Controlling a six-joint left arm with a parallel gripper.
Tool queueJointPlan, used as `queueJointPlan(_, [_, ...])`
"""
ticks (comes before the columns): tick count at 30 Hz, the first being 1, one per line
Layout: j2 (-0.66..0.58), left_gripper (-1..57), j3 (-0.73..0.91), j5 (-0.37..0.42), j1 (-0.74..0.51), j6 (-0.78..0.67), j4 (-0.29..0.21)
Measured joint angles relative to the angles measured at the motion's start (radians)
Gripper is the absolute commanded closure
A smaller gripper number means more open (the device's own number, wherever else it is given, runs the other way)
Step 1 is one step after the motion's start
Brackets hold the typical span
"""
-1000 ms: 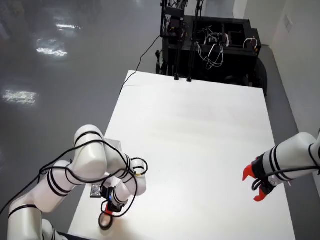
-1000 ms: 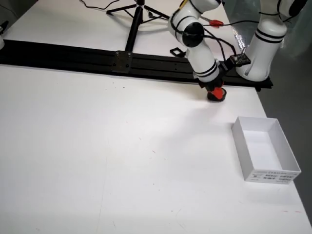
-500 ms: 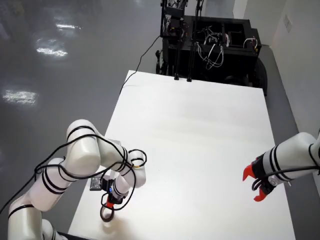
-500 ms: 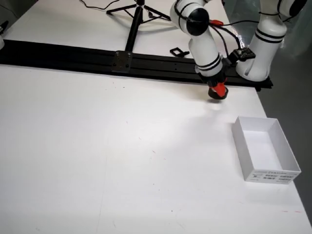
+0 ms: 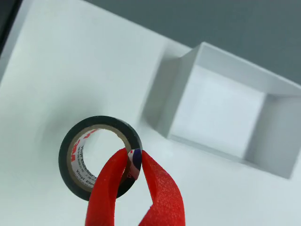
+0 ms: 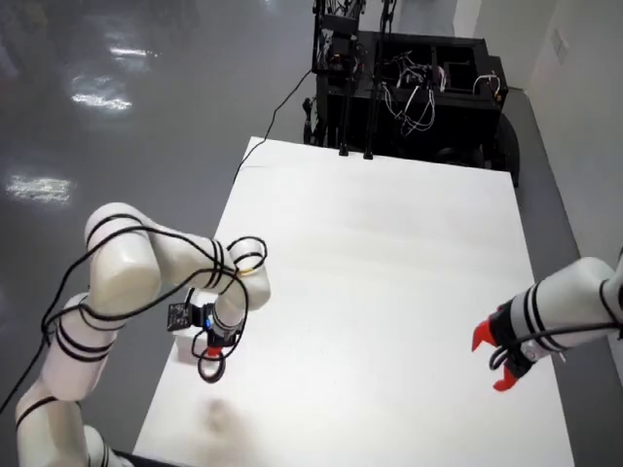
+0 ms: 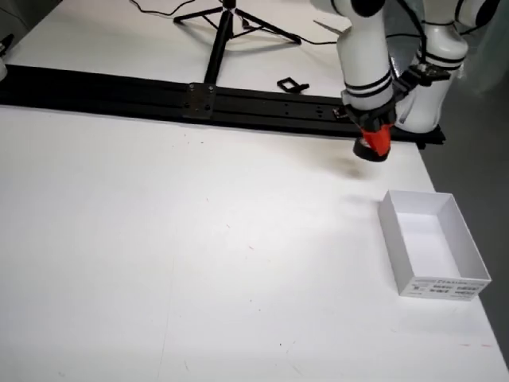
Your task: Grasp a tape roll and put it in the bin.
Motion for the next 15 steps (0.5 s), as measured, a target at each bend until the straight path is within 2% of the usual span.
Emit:
queueJointPlan(8, [-0.097, 57.1, -0.01, 0.006, 0.132, 0.053, 0.053])
queueJointPlan(15, [-0.115, 57.1, -0.079, -0.001, 0.235, 0.115, 0.093])
